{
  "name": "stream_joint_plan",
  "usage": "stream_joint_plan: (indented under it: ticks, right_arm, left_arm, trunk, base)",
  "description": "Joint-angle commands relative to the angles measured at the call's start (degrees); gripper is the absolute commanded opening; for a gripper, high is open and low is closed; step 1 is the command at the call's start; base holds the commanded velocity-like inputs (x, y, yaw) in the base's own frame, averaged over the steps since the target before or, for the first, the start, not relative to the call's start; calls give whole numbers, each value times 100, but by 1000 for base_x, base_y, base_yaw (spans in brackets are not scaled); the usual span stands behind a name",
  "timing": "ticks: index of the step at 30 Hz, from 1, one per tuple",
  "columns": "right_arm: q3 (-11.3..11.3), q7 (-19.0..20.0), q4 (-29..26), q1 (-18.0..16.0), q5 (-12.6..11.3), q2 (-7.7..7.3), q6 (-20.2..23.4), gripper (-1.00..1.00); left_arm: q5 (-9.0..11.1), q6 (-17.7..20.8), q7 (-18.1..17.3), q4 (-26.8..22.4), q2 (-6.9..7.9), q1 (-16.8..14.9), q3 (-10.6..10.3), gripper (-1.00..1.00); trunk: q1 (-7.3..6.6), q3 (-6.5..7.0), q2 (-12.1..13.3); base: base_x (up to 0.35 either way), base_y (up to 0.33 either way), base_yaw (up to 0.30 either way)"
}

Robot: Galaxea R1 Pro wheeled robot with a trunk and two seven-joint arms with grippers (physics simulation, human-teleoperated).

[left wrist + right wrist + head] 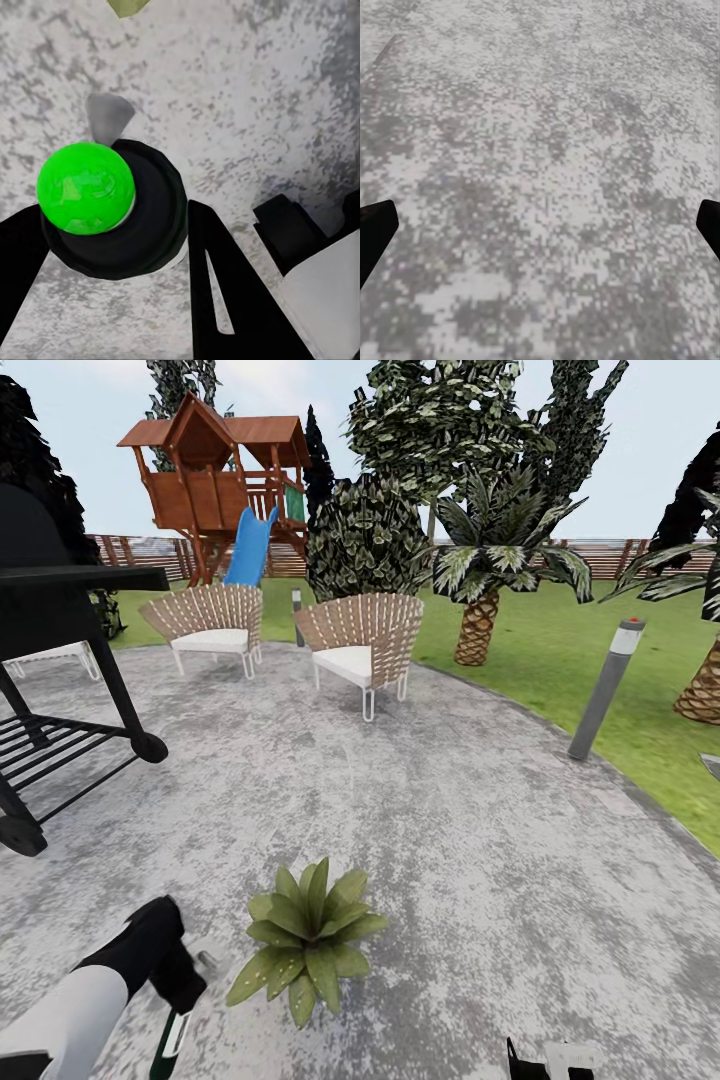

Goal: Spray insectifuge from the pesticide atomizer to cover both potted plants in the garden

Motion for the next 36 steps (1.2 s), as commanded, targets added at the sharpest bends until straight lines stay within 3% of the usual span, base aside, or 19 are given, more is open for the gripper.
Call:
stream_joint_plan:
  ticks: [1, 6, 18, 21, 24, 28, 36]
  right_arm:
    - [-20, -43, 9, -5, 63, 0, -15, 100]
    - [-20, -43, 9, -5, 63, 4, -15, 100]
    - [-20, -43, 9, -5, 62, 7, -15, 100]
    - [-20, -43, 9, -5, 64, 5, -15, 100]
    - [-20, -43, 9, -5, 64, 5, -15, 100]
    - [-20, -43, 9, -5, 65, 5, -15, 100]
    - [-11, -43, 9, -5, 65, 7, -15, 100]
  left_arm:
    - [-37, 37, -45, -3, 7, 12, 37, -100]
    - [-32, 9, -21, 85, 185, 105, 40, -100]
    - [11, -17, -13, 233, 94, 260, 52, -100]
    - [245, 2, -54, 75, 133, 199, 34, -100]
    - [347, 25, -49, 29, 136, 90, 31, -100]
    - [365, 40, -49, 28, 141, -156, 26, -100]
    - [317, -12, -12, 125, 109, -143, 0, -100]
  trunk:
    - [-1, -5, -2]
    - [-1, -5, -2]
    - [-1, -5, -2]
    - [-1, -5, -2]
    - [-1, -5, -2]
    - [-1, -5, -2]
    - [-1, -5, -2]
  base:
    - [0, 0, 0]
    - [0, 0, 0]
    - [0, 0, 0]
    - [0, 0, 0]
    - [0, 0, 0]
    - [0, 0, 0]
    - [0, 0, 0]
